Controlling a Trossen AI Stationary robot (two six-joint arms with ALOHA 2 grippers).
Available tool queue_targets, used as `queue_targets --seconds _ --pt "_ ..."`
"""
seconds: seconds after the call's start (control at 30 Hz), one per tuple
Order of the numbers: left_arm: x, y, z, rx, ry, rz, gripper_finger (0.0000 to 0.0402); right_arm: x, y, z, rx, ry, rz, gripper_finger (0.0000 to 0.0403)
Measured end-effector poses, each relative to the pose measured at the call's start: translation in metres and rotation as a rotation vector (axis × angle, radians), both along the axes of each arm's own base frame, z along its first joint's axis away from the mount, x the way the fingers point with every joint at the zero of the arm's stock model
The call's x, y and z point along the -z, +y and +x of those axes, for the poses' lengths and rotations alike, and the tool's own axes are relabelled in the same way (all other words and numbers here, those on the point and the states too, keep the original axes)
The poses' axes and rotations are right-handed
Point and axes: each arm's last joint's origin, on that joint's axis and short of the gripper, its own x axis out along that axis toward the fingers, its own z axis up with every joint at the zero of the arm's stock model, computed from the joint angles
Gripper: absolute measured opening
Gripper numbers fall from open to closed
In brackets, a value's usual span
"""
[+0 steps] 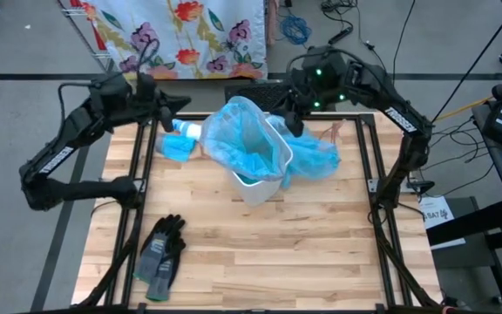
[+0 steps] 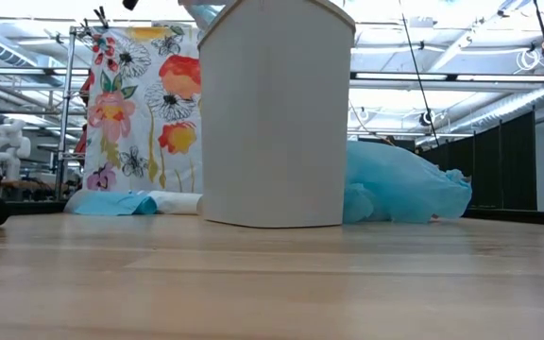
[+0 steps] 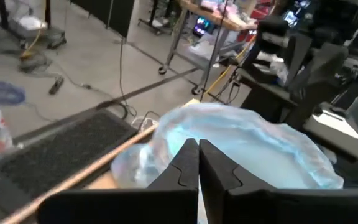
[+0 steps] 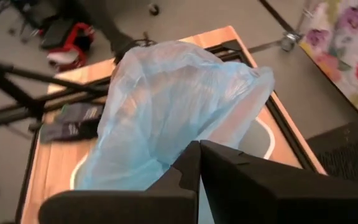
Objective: Place trash/remove bag and relplace
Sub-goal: Put the trash bag into the trash bin
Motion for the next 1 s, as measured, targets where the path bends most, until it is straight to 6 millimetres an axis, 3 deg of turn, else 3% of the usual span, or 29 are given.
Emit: queue_targets --seconds 0.3,0.4,0.57,0.83,1.0 --pt "0.022 -0.039 0.078 -0.089 0.067 -0.041 0.0001 0.014 -0.016 0.003 -0.154 0.075 -0.074 0.0000" --pt "0.024 -0.050 0.092 -0.107 0.078 -0.050 0.0001 0.022 -0.023 0.011 -0.226 0.072 -0.050 0.0000" --pt "0.017 -0.059 0.105 -0.148 0.085 -0.041 0.0001 0.030 -0.030 0.020 -0.271 0.072 -0.077 0.0000" --pt "0.006 -0.065 0.109 -0.182 0.178 -0.112 0.0000 0.019 -0.031 0.032 -0.321 -0.085 -0.107 0.0000" --pt "0.014 -0.067 0.112 -0.204 0.276 -0.139 0.0000 0.033 -0.031 0.045 -0.334 -0.040 -0.074 0.0000"
